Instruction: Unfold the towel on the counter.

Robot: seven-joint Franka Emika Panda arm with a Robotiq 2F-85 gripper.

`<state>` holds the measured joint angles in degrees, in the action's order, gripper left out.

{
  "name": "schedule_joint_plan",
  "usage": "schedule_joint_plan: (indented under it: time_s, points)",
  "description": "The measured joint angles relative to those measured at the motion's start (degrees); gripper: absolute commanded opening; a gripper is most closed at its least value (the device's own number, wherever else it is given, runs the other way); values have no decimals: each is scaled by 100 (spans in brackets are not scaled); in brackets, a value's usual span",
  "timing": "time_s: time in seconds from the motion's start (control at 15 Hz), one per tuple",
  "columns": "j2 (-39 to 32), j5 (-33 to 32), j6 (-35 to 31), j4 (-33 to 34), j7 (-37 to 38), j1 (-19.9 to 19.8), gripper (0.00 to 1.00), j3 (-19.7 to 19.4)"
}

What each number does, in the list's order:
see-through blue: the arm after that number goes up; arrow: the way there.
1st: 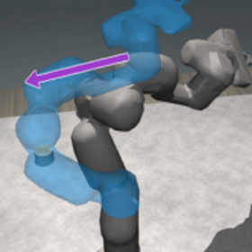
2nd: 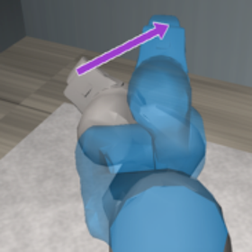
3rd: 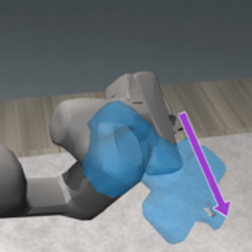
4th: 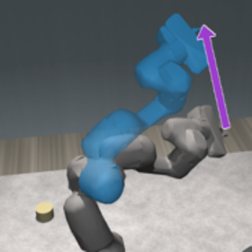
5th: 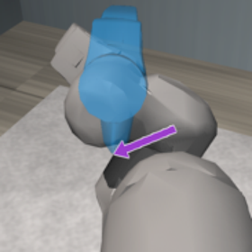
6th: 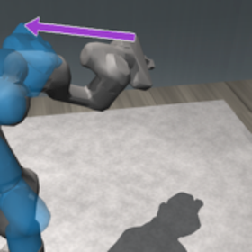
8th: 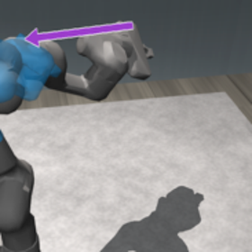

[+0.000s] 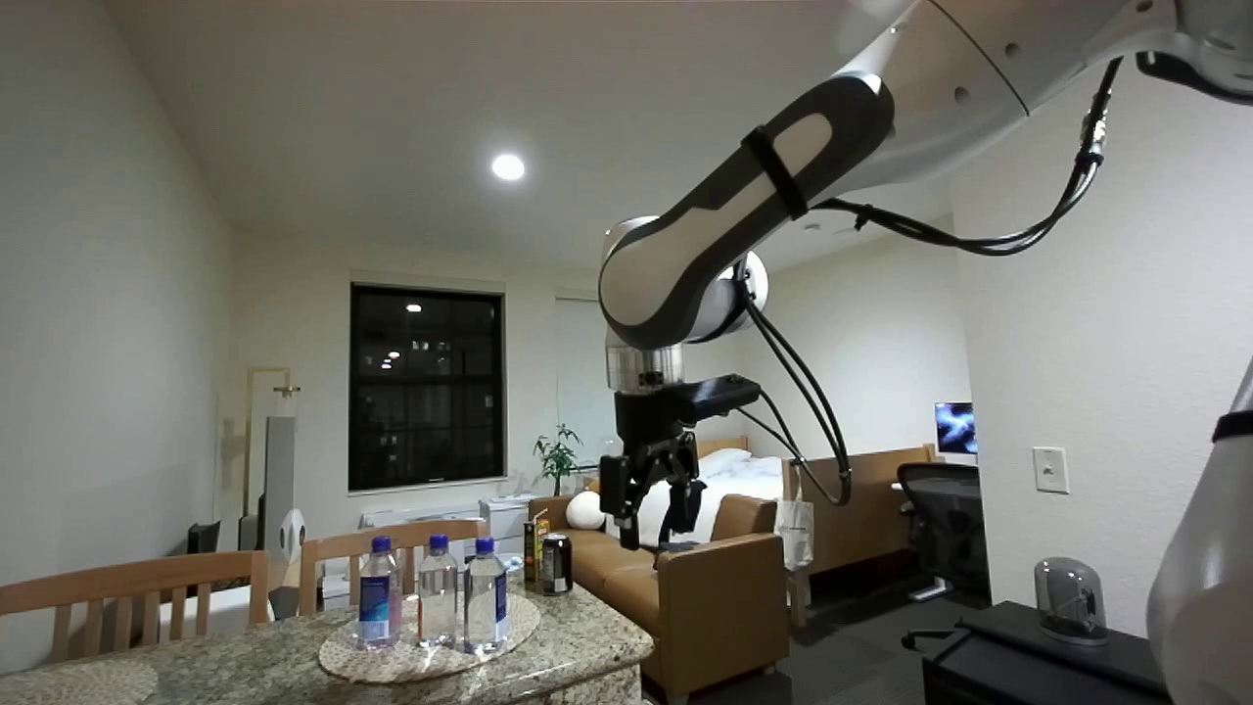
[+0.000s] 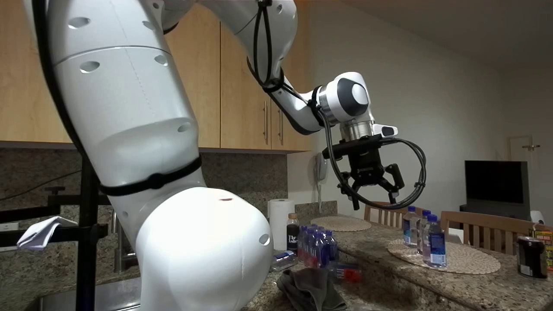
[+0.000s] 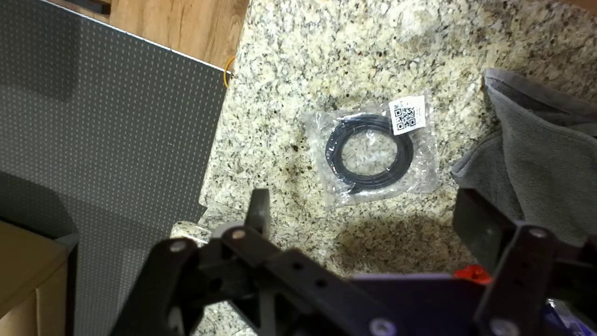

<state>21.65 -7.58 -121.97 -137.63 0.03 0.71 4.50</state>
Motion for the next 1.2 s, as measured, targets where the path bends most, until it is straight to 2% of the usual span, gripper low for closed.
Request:
schedule_joint_plan:
  time_s: [0.47, 0.8, 1.2]
  points:
    - [-95, 0, -5, 103, 0, 5, 100, -23]
    - [-661, 8, -111, 635, -1, 15, 100, -50]
    - [-1374, 588, -83, 1309, -855, 79, 100, -246]
